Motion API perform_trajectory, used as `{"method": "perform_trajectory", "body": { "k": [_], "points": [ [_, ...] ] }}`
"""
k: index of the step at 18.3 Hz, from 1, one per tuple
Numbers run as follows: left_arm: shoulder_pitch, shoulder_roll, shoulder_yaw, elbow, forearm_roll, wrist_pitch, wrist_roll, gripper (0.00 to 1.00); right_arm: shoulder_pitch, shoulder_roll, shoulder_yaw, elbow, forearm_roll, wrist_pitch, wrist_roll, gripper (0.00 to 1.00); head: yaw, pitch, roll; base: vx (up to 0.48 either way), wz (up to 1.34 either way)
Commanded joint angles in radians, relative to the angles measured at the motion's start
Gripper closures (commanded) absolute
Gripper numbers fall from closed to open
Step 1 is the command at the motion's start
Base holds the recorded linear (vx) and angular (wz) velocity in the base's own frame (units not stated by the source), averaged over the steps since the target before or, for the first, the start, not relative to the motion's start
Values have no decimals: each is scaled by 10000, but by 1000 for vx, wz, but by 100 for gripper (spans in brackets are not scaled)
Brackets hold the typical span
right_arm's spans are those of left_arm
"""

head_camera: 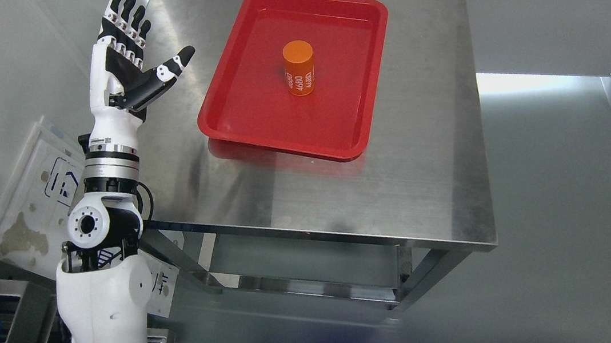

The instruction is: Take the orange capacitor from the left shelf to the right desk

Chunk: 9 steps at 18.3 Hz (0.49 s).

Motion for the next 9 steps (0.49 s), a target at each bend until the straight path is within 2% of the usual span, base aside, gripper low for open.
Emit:
{"method": "perform_trajectory", "body": {
  "k": [1, 5, 9],
  "points": [
    [187, 175, -12, -206, -3, -25, -5, 0, 199, -175, -169, -175, 31, -6, 5, 0, 0, 0, 0, 0, 0],
    [294, 175, 19, -206, -3, -55, -5, 0, 199, -175, -169, -175, 31, -6, 5, 0, 0, 1, 0, 0, 0],
    [907, 175, 19, -206, -3, -729, -51, 0, 199, -175, -169, -175, 31, -6, 5, 0, 0, 1, 0, 0, 0]
  ]
}}
